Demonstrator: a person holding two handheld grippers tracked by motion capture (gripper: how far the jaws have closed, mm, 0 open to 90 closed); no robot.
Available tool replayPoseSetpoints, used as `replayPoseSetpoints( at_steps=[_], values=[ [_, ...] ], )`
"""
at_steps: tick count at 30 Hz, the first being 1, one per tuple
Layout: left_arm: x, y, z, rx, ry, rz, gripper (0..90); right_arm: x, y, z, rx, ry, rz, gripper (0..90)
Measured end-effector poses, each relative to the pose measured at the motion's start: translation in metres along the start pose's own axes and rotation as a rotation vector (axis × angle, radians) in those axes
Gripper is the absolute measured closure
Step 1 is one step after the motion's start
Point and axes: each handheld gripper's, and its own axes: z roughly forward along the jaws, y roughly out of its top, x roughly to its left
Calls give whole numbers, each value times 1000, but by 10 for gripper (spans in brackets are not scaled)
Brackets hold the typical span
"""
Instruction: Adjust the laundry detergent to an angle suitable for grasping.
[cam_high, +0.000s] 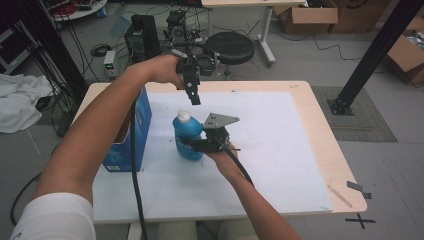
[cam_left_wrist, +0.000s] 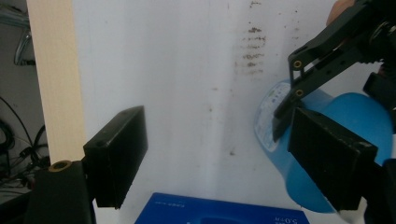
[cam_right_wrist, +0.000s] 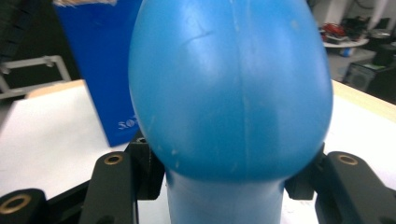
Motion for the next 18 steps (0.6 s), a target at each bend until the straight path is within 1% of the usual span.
replayPoseSetpoints(
  at_steps=[1, 3, 4, 5, 7, 8, 9, 10, 11, 12, 13, 14, 15, 16, 17, 18],
  values=[
    [0, 0, 0, 0, 0, 0, 208, 0, 0, 0, 0, 0, 0, 434],
    [0, 0, -1, -2, 2, -4, 208, 0, 2, -5, -3, 25, 1, 434],
    [-1, -1, -2, -4, 7, -6, 208, 0, 4, -10, -3, 46, 6, 433],
    [-1, -1, -2, -4, 7, -6, 208, 0, 4, -10, -3, 46, 6, 433],
    [-2, -1, -2, -1, 8, -7, 208, 0, 5, -16, -7, 66, 8, 434],
    [-3, -1, -1, 0, 9, -8, 208, 1, 5, -22, -5, 87, 2, 433],
    [-4, -1, -1, 3, 7, -6, 208, 1, 5, -22, -5, 87, 2, 433],
    [-5, -1, -1, 4, 7, -7, 208, 2, 6, -28, 4, 115, -13, 434],
    [-5, -1, -1, 4, 7, -7, 208, 2, 6, -28, 4, 115, -13, 434],
    [-7, 0, -1, 8, 8, -5, 208, 3, 5, -32, 12, 134, -28, 434],
    [-7, 0, -1, 8, 8, -5, 208, 3, 5, -32, 12, 134, -28, 434],
    [-8, 0, -2, 10, 9, -5, 208, 3, 4, -37, 18, 162, -34, 433],
    [-8, 0, -2, 10, 9, -5, 208, 3, 4, -37, 18, 162, -34, 433],
    [-9, 0, -2, 10, 8, -7, 208, 3, 3, -42, 26, 182, -38, 433],
    [-9, 0, -2, 10, 8, -7, 208, 3, 3, -42, 26, 182, -38, 433],
    [-9, -1, -3, 12, 11, -7, 208, 3, 1, -46, 30, 199, -44, 433]
  ],
)
